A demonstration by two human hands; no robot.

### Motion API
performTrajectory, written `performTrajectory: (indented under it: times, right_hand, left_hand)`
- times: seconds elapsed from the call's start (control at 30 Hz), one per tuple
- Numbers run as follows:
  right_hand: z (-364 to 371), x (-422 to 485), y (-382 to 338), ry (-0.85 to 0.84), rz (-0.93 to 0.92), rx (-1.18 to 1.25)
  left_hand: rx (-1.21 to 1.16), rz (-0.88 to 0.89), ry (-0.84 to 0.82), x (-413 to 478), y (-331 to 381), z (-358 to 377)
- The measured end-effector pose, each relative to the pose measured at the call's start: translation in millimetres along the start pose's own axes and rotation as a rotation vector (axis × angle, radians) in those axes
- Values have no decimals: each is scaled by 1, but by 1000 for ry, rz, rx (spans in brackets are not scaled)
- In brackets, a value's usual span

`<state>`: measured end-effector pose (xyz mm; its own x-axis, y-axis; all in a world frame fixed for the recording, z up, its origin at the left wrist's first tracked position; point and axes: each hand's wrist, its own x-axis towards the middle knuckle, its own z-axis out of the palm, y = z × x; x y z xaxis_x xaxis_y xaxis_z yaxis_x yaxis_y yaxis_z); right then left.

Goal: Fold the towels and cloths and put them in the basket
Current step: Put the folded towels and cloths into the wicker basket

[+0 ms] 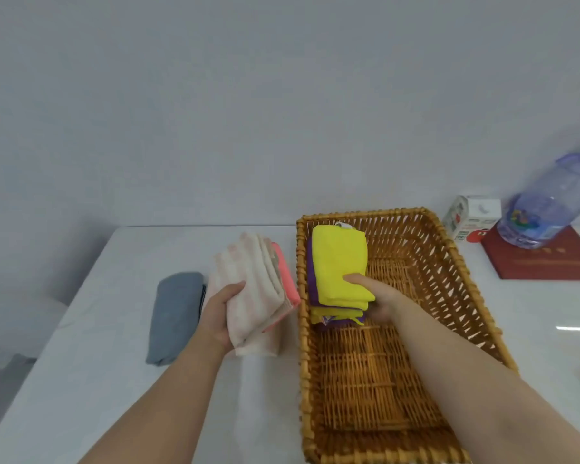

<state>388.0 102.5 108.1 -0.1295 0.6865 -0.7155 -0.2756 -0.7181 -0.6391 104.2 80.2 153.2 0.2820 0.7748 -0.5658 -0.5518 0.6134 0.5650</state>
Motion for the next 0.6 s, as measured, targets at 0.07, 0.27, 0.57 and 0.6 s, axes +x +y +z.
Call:
performTrajectory:
  times: [0.07, 0.27, 0.57, 0.6]
  right_hand:
    - [-4, 7, 6, 14, 30, -47]
    - [7, 2, -5, 330, -138, -597]
    - [46, 3, 9, 315, -423, -1875]
    - [47, 4, 7, 312, -426, -1841]
  left_hand:
    - [27, -31, 26, 1, 0, -1]
    - [148, -130, 83, 2, 4, 5]
    - [355, -140, 106, -4, 24, 20]
    - [375, -138, 97, -5, 26, 23]
